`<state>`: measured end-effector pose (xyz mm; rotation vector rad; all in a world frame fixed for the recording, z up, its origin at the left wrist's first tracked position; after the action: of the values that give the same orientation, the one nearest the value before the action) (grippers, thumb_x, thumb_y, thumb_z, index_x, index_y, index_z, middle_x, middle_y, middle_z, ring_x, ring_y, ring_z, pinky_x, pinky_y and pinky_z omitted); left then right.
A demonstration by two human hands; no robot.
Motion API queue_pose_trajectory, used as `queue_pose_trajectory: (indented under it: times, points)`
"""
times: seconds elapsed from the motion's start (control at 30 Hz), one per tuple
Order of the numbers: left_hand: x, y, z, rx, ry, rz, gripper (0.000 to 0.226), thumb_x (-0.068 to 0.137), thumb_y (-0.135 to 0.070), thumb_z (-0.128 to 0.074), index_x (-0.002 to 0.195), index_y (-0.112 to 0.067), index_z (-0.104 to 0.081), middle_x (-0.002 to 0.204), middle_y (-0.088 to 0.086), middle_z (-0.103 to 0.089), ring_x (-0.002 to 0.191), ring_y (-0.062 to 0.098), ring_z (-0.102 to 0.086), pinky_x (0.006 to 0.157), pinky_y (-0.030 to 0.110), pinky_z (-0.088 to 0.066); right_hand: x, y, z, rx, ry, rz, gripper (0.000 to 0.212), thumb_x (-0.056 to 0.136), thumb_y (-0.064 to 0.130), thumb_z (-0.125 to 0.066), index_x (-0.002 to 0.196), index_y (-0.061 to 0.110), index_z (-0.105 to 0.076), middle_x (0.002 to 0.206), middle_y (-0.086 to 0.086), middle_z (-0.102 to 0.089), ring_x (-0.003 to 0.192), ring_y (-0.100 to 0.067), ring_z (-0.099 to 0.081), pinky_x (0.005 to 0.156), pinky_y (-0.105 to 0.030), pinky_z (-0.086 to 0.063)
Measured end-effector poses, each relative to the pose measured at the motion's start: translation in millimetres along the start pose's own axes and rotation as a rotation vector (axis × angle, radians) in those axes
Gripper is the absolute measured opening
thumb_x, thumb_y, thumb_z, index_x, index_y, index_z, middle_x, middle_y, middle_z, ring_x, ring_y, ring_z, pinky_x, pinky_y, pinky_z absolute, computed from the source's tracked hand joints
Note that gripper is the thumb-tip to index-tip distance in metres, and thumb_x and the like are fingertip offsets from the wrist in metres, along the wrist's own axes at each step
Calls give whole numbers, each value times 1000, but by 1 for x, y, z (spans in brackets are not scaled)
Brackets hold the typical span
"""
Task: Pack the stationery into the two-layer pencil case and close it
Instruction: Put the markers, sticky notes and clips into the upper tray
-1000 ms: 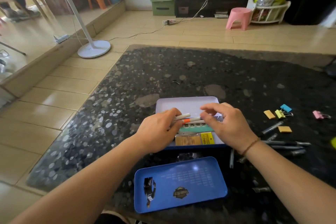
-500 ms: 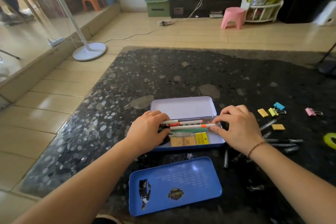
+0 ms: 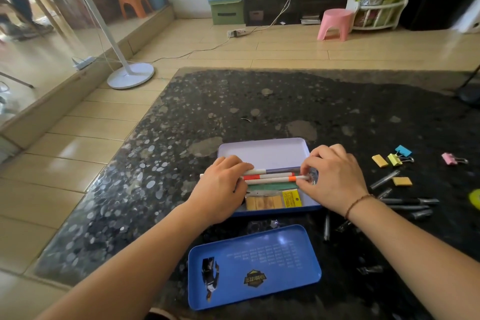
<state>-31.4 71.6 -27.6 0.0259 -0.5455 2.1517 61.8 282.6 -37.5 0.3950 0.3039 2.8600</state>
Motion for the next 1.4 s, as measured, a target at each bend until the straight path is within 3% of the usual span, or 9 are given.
queue_pose_trajectory:
  times: [0.1,0.2,0.27,0.37,0.53,0.8,1.1,1.4]
  points:
    - [0,-13,-2,1,37,-98,47,91,2,-44,136,-8,-50,119,6,-55,108,23,-47,95,34,-42,-5,4,14,221,-191,97,29,80,40,-64,101,21,-69,100,3,-66,97,-21,-54,77,-37,-45]
    - [4,-33,-5,-39,-3,-155,49,88,8,-48,135,-4,-51,116,11,-58,104,26,-52,90,34,-45,-9,17,21,278,-176,268,39,85,47,-56,110,20,-69,95,5,-70,92,-19,-58,74,-39,-46]
    - [6,-45,-7,-94,-37,-172,45,87,8,-52,131,-4,-56,113,12,-61,100,27,-56,88,32,-46,-10,19,21,202,-175,324,33,85,45,-58,102,22,-73,86,5,-71,84,-20,-59,68,-39,-45]
    - [7,-45,-11,-133,-58,-166,35,88,2,-57,121,-7,-63,110,11,-64,98,27,-59,87,35,-48,-11,7,19,180,-203,251,22,83,41,-65,89,22,-75,78,5,-70,78,-22,-58,64,-39,-45]
    - [3,-15,-15,-113,-53,-48,19,88,-1,-61,103,-8,-71,101,6,-67,94,24,-59,85,39,-50,-17,-14,6,141,-108,105,17,76,37,-75,87,23,-77,88,5,-65,87,-22,-52,69,-39,-45]
    - [3,-12,-18,-69,-72,-52,8,84,-11,-68,88,-15,-74,89,-1,-65,83,19,-55,77,42,-49,-12,5,-6,81,-39,122,17,74,41,-73,88,30,-72,82,11,-66,84,-15,-49,70,-35,-41]
    - [-4,-8,-21,3,-76,-48,15,87,-25,-66,99,-25,-75,96,-6,-60,90,17,-51,82,42,-46,-11,0,-7,89,-37,68,9,76,39,-72,80,31,-71,77,11,-65,80,-14,-50,69,-32,-38]
    - [-7,-7,-17,82,-66,-29,18,86,-23,-69,102,-28,-76,87,-6,-61,82,20,-52,72,43,-46,-14,-6,-7,125,8,44,8,78,36,-70,83,31,-68,82,11,-64,83,-13,-51,72,-33,-43]
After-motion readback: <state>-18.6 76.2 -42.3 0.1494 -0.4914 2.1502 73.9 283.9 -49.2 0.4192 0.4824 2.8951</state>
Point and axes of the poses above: each hand's wrist, its own x-axis towards the middle knuckle, its own z-axis out of the back of the hand, y = z × x, the point moved 3 cm from there along x, towards the middle knuckle
